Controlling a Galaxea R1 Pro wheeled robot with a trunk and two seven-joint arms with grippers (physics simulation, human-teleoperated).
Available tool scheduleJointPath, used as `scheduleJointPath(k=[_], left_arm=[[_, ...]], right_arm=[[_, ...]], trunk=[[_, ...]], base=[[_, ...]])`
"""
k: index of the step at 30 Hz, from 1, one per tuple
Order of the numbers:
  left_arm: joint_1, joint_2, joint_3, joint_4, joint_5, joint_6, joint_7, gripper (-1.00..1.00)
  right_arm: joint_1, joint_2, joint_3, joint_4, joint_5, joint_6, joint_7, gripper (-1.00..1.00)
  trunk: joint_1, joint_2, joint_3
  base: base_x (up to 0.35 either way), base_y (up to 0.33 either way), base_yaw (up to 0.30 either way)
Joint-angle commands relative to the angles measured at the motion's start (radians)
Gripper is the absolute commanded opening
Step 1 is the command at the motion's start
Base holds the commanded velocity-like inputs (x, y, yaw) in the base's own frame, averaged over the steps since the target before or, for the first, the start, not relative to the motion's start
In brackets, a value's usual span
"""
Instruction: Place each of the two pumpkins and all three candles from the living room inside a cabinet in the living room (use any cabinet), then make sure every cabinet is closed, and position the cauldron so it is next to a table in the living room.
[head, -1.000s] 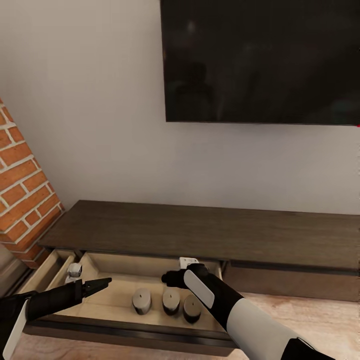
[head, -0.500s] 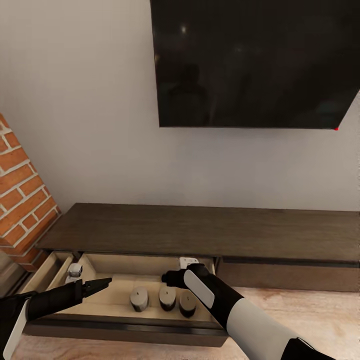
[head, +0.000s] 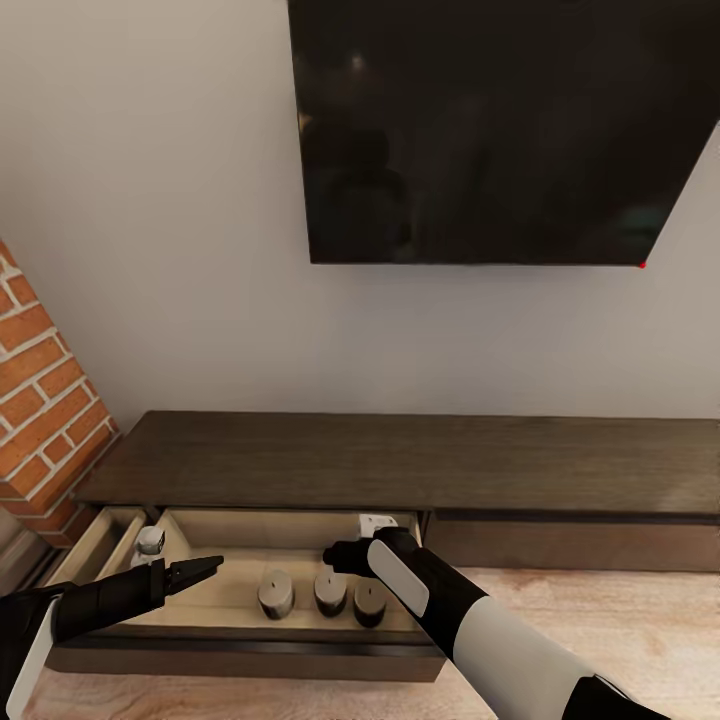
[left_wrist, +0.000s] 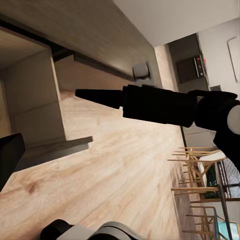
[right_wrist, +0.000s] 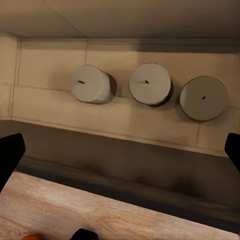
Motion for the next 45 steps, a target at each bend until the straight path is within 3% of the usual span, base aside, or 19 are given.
scheduleJointPath(k=[1,35,38,41,45], left_arm=[[0.000,0.000,0.000,0.000,0.000,0.000,0.001,1.00],[0.000,0.000,0.000,0.000,-0.001,-0.002,0.011,1.00],[0.000,0.000,0.000,0.000,-0.001,-0.002,0.042,1.00],[0.000,-0.001,-0.004,0.000,-0.003,-0.002,0.120,1.00],[0.000,-0.009,-0.027,0.000,-0.006,-0.002,0.332,1.00]], right_arm=[[0.000,0.000,0.000,0.000,0.000,0.000,0.000,1.00],[0.000,0.000,0.000,0.000,0.001,-0.003,-0.004,1.00],[0.001,0.000,0.000,0.000,0.001,-0.004,-0.005,1.00],[0.000,0.000,0.000,0.000,0.002,-0.006,-0.005,1.00],[0.000,0.000,0.000,0.000,0.002,-0.010,-0.006,1.00]], trunk=[[-0.004,0.007,0.003],[-0.134,0.245,0.114],[-0.146,0.266,0.124],[-0.150,0.273,0.127],[-0.150,0.273,0.127]], base=[[-0.065,0.000,-0.001],[-0.316,0.000,-0.040],[-0.331,0.000,0.000],[-0.331,0.000,0.000],[-0.326,0.000,0.000]])
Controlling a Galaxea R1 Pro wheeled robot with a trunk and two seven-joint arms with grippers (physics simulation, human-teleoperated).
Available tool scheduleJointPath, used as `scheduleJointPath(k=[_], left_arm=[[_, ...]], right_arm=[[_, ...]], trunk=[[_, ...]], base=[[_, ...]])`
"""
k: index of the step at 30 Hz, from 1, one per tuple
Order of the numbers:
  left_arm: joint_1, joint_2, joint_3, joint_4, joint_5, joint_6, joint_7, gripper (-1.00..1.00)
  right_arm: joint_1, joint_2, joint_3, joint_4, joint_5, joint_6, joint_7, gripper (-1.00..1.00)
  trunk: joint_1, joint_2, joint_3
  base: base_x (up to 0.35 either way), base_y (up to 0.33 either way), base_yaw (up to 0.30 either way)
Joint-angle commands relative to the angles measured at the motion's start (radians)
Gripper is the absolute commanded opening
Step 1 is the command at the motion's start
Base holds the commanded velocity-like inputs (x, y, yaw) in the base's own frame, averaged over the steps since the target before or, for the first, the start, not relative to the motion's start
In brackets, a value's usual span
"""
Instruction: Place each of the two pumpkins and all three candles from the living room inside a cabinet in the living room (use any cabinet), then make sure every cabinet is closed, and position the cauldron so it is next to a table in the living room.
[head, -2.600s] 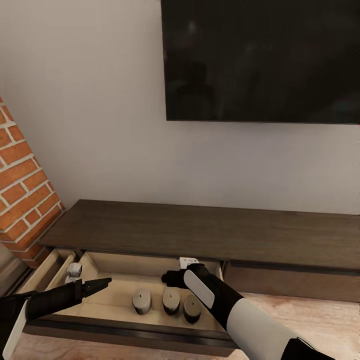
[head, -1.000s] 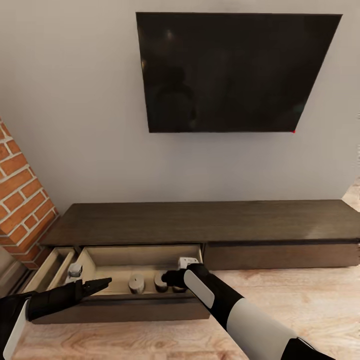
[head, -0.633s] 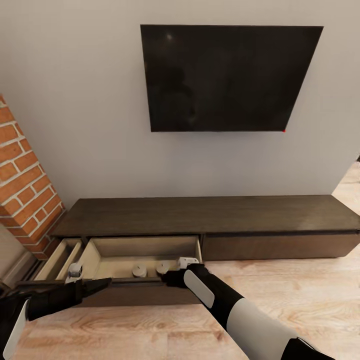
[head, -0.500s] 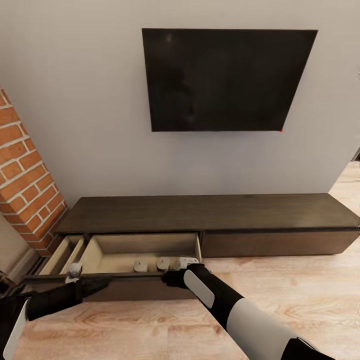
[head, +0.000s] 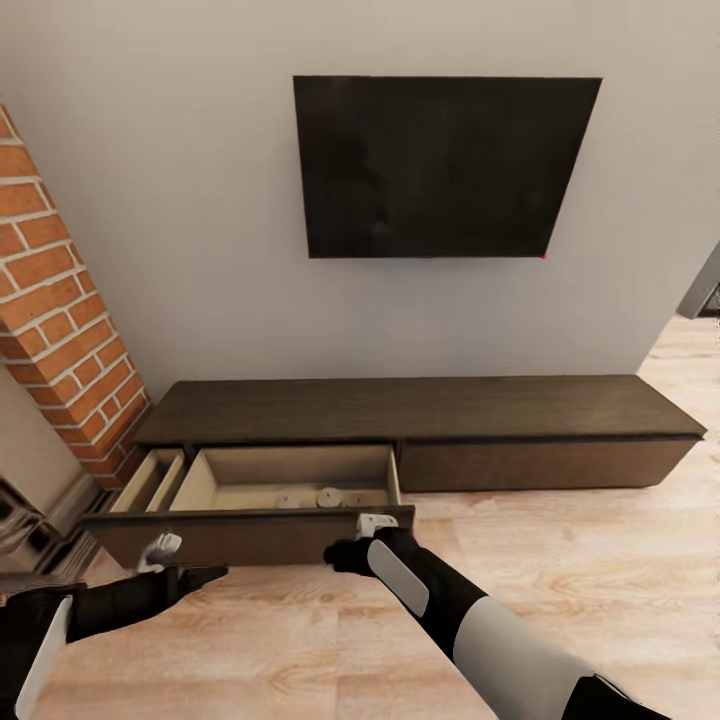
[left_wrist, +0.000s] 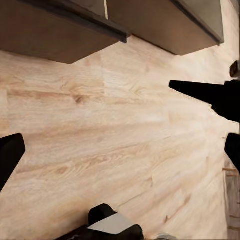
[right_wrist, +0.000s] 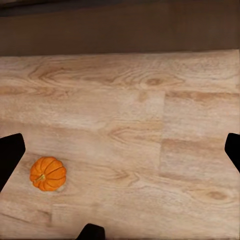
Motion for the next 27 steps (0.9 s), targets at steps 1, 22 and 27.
scheduleJointPath(k=[1,22,27], left_arm=[[0.000,-0.004,-0.002,0.000,0.001,0.000,0.030,1.00],[0.000,-0.147,-0.032,0.019,-0.003,-0.295,0.705,1.00],[0.000,-0.149,-0.165,0.026,0.001,-0.375,0.803,1.00]], right_arm=[[0.000,0.000,0.000,0.000,0.000,-0.003,0.000,1.00],[0.195,0.000,0.010,0.128,0.039,-0.385,0.002,1.00],[0.200,0.000,0.010,0.148,0.072,-0.472,0.002,1.00]], trunk=[[0.000,0.000,0.000],[0.065,-0.119,-0.053],[0.084,-0.154,-0.069]], base=[[-0.313,0.000,0.000],[-0.066,0.000,0.000],[0.000,0.000,0.000]])
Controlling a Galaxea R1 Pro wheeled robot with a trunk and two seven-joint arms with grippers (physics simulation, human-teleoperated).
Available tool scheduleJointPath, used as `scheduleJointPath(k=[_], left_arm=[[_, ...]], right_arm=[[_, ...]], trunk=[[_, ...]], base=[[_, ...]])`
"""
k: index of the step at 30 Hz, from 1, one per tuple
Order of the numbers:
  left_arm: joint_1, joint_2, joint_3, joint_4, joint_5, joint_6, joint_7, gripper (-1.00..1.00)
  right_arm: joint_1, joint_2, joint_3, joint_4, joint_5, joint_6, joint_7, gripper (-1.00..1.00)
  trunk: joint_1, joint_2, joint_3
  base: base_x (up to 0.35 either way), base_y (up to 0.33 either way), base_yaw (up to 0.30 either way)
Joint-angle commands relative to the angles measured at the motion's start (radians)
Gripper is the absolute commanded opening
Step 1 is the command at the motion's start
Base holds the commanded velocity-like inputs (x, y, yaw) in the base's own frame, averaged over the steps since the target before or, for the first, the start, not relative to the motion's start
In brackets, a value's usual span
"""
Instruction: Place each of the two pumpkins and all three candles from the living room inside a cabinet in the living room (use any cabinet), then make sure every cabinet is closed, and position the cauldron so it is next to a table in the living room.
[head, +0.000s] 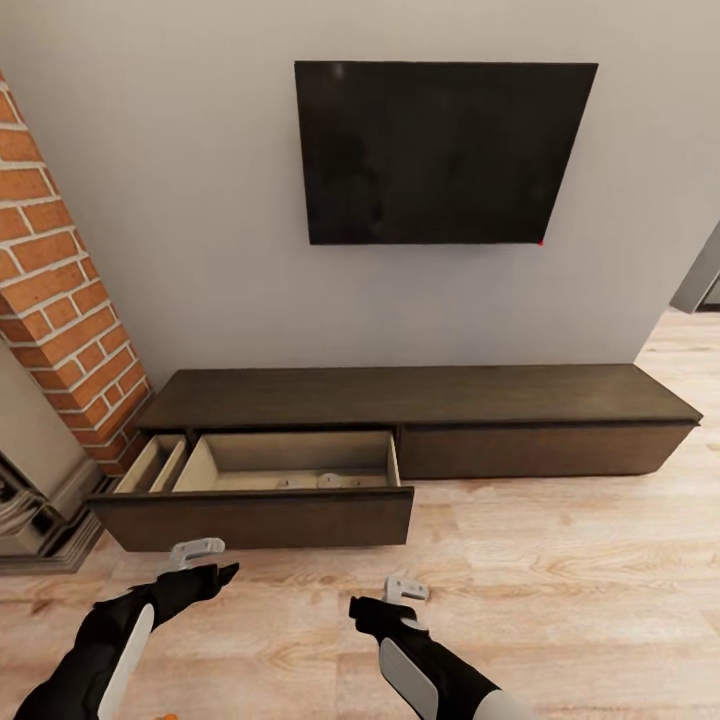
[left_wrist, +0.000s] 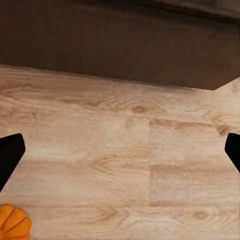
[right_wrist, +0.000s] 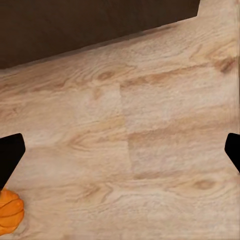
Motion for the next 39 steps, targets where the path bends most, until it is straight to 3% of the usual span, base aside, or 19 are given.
scheduleJointPath(k=[1,4,6,10,14,18,23,25,28,39], left_arm=[[0.000,-0.003,-0.015,0.011,0.000,-0.009,0.023,1.00],[0.000,-0.027,-0.032,0.050,-0.003,-0.031,0.076,1.00],[0.000,-0.048,-0.038,0.067,-0.004,-0.082,0.122,1.00],[0.000,-0.057,-0.040,0.074,-0.003,-0.148,0.158,1.00],[0.000,-0.081,-0.048,0.055,-0.003,-0.208,0.207,1.00],[0.000,-0.090,-0.054,0.078,-0.003,-0.275,0.245,1.00],[0.000,-0.094,-0.085,0.140,-0.004,-0.374,0.256,1.00],[0.000,-0.094,-0.126,0.149,-0.004,-0.391,0.259,1.00],[0.000,-0.094,-0.156,0.153,-0.004,-0.400,0.264,1.00],[0.000,-0.093,-0.173,0.156,-0.002,-0.407,0.280,1.00]], right_arm=[[0.000,0.000,0.000,0.003,0.004,-0.018,0.001,1.00],[0.001,0.000,0.008,0.023,0.026,-0.041,0.006,1.00],[0.001,0.000,0.015,0.040,0.036,-0.051,0.007,1.00],[0.001,0.000,0.014,0.047,0.039,-0.085,0.004,1.00],[0.001,0.000,0.014,0.049,0.042,-0.195,0.001,1.00],[0.000,0.000,0.019,0.058,0.044,-0.295,0.002,1.00],[0.001,0.000,0.017,0.107,0.044,-0.330,0.002,1.00],[0.001,0.000,0.017,0.117,0.044,-0.335,0.002,1.00],[0.001,0.000,0.016,0.122,0.044,-0.337,0.002,1.00],[0.001,0.000,0.020,0.124,0.045,-0.339,0.006,1.00]], trunk=[[0.004,-0.007,-0.003],[0.015,-0.028,-0.013],[0.023,-0.042,-0.019],[0.038,-0.070,-0.031],[0.054,-0.098,-0.044],[0.069,-0.126,-0.056],[0.088,-0.161,-0.072],[0.096,-0.175,-0.078],[0.107,-0.196,-0.088],[0.150,-0.273,-0.122]], base=[[0.000,0.000,0.000],[0.000,0.000,0.000],[0.000,0.000,0.000],[0.000,0.000,0.000],[0.000,0.000,0.000],[0.000,0.000,0.000],[0.000,0.000,0.000],[0.000,0.000,0.000],[0.000,0.000,0.000],[0.000,0.000,0.000]])
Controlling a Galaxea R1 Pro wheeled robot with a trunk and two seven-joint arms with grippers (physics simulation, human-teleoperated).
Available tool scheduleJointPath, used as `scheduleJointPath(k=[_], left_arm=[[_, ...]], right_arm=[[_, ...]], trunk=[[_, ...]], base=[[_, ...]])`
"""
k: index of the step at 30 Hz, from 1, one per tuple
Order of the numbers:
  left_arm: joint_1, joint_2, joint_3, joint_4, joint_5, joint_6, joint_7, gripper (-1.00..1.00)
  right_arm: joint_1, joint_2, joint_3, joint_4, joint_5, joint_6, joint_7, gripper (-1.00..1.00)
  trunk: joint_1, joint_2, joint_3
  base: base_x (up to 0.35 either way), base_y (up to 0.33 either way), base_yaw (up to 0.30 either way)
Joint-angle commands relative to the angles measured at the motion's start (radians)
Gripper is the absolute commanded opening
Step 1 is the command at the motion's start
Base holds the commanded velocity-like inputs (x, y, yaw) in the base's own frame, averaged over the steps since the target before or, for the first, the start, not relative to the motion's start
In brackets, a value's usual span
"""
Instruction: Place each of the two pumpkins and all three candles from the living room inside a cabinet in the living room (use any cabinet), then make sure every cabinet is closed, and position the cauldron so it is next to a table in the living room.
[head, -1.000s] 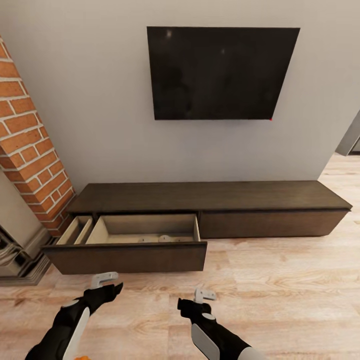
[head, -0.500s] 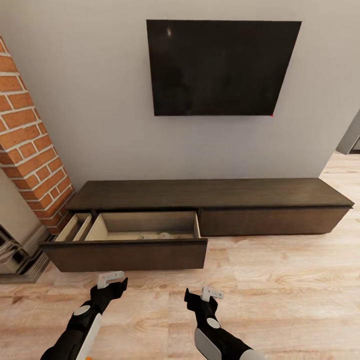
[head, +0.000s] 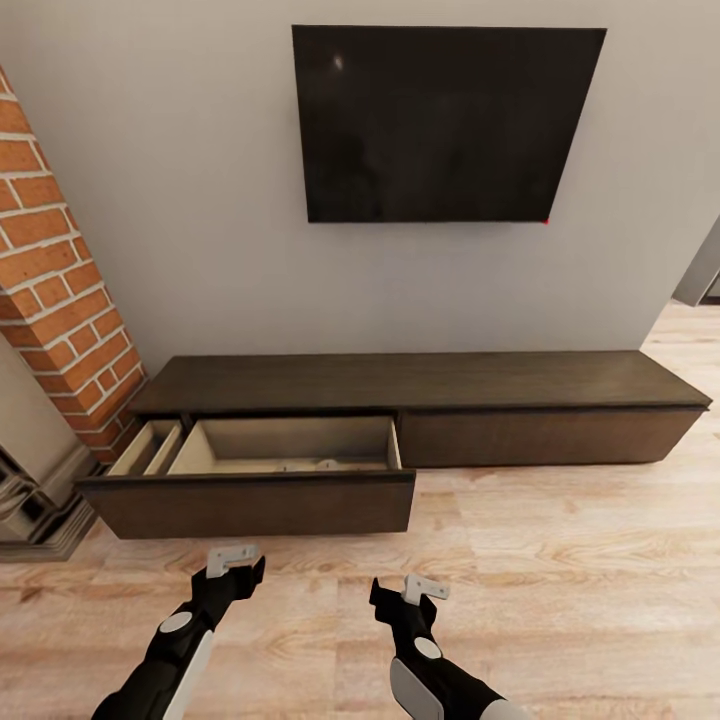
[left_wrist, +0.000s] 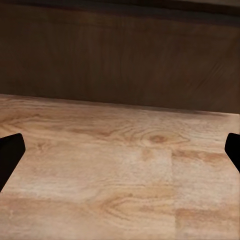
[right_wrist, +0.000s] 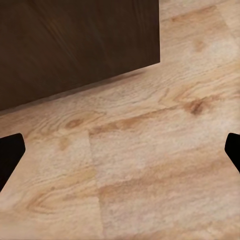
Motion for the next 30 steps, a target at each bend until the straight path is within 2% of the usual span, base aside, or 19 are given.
scheduleJointPath(k=[1,30], left_arm=[[0.000,-0.001,-0.001,0.000,0.001,0.000,0.000,1.00],[0.000,-0.003,-0.004,-0.004,0.002,0.000,-0.001,1.00]], right_arm=[[0.000,0.000,0.000,0.000,0.000,0.000,0.001,1.00],[0.000,0.000,0.001,-0.001,0.003,0.002,0.002,1.00]], trunk=[[0.004,-0.007,-0.003],[0.115,-0.210,-0.094]], base=[[0.000,0.000,0.000],[0.000,0.000,0.000]])
